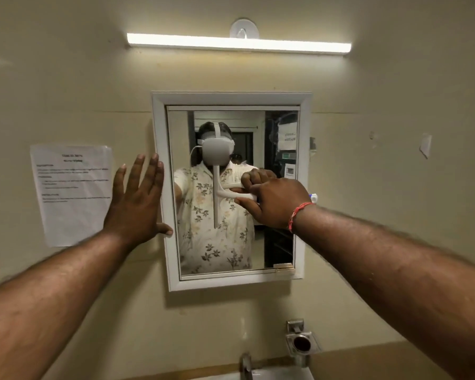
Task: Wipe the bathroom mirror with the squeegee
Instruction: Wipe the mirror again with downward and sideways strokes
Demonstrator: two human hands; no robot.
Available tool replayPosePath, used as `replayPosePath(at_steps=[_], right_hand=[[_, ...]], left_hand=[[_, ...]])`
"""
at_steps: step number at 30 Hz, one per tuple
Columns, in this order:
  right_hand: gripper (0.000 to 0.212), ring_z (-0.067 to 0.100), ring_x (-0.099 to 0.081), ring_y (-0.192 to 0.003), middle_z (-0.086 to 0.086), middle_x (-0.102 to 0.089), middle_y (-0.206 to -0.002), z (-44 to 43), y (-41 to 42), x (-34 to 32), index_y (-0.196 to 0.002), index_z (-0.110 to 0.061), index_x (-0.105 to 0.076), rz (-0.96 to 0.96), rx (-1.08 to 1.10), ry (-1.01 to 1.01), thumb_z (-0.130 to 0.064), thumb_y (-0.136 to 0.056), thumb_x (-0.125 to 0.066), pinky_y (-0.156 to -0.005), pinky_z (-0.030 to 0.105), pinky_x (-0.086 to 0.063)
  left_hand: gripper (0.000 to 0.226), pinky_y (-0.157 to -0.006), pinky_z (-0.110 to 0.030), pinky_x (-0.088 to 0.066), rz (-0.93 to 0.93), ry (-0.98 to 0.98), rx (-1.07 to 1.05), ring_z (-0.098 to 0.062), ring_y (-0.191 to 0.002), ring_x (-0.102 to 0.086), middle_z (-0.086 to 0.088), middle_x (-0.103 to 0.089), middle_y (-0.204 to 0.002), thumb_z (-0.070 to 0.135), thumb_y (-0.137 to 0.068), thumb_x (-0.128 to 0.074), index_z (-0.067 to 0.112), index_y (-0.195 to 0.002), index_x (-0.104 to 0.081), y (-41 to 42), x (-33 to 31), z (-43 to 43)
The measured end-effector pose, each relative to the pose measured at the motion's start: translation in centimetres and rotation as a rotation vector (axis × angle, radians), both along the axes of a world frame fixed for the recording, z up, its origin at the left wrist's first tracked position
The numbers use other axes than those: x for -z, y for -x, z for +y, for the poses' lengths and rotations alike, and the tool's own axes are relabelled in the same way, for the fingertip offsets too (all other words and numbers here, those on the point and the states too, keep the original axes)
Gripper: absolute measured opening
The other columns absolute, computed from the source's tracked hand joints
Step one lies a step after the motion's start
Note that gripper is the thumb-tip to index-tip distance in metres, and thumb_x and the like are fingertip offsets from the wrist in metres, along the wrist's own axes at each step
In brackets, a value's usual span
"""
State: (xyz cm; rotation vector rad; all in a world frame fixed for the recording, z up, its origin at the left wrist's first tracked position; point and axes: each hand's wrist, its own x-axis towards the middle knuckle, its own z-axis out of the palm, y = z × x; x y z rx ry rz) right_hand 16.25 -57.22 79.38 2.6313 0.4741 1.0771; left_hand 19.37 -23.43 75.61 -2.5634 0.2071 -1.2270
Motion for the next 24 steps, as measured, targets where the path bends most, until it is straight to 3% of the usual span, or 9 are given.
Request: replayPosePath(at_steps=[3,6,9,14,18,21,24], right_hand=[[0.061,0.017,-0.063,-0.114,-0.004,-0.063,-0.132,-2.5,1.3,0.3,-0.136,-0.03,-0.07,0.043,-0.001,-0.047,-0.073,-0.107,-0.036,-0.073,0.032,-0.046],[0.061,0.013,-0.057,-0.083,-0.008,-0.055,-0.097,-4.5,2.0,0.5,-0.126,-0.03,-0.072,0.076,0.06,-0.087,-0.073,-0.107,-0.034,-0.074,0.034,-0.057],[0.067,0.014,-0.062,-0.067,-0.008,-0.062,-0.076,-6.4,1.9,0.7,-0.113,-0.035,-0.074,0.063,0.142,-0.09,-0.079,-0.104,-0.025,-0.071,0.038,-0.063],[0.065,0.014,-0.062,-0.062,-0.01,-0.06,-0.068,-10.0,1.3,1.3,-0.084,-0.034,-0.06,0.024,0.217,-0.083,-0.084,-0.1,-0.02,-0.068,0.039,-0.063],[0.066,0.012,-0.057,-0.06,-0.01,-0.057,-0.065,-12.9,1.5,2.0,-0.083,-0.032,-0.063,0.027,0.275,-0.1,-0.082,-0.102,-0.025,-0.066,0.034,-0.059],[0.062,0.015,-0.057,-0.061,-0.01,-0.054,-0.065,-13.3,1.7,2.1,-0.083,-0.033,-0.059,0.015,0.267,-0.095,-0.082,-0.102,-0.026,-0.064,0.031,-0.055],[0.062,0.015,-0.06,-0.064,-0.011,-0.053,-0.065,-13.2,1.5,2.2,-0.084,-0.033,-0.059,0.019,0.253,-0.09,-0.082,-0.102,-0.026,-0.069,0.035,-0.06]], left_hand=[[0.185,-0.14,-0.066,0.0,-0.01,0.001,0.009,-0.042,-0.178,0.008,-0.016,0.007,-0.192,0.084,-0.047,-0.1,0.004,-0.182,-0.002,0.2,0.3,-0.1],[0.187,-0.139,-0.066,-0.002,-0.004,0.012,0.025,-0.044,-0.178,0.002,-0.018,0.002,-0.192,0.081,-0.041,-0.104,0.002,-0.181,-0.009,0.4,0.6,-0.3],[0.192,-0.139,-0.063,0.001,0.017,0.022,0.039,-0.044,-0.178,0.0,-0.018,0.001,-0.192,0.08,-0.034,-0.106,0.001,-0.181,-0.011,0.5,1.2,-0.5],[0.195,-0.139,-0.064,-0.004,0.049,0.014,0.063,-0.047,-0.177,-0.007,-0.02,-0.003,-0.192,0.076,-0.026,-0.109,-0.001,-0.18,-0.015,0.8,2.5,-0.6],[0.194,-0.138,-0.067,-0.009,0.081,0.025,0.067,-0.048,-0.177,-0.01,-0.02,-0.006,-0.191,0.073,-0.025,-0.11,-0.002,-0.179,-0.018,0.8,3.1,-0.8],[0.195,-0.139,-0.062,-0.001,0.118,0.04,0.056,-0.048,-0.176,-0.012,-0.02,-0.007,-0.191,0.072,-0.022,-0.11,-0.003,-0.178,-0.021,0.9,3.2,-0.9],[0.197,-0.138,-0.059,0.004,0.138,0.048,0.056,-0.05,-0.175,-0.014,-0.022,-0.01,-0.191,0.071,-0.018,-0.111,-0.003,-0.178,-0.022,1.0,3.4,-1.1]])
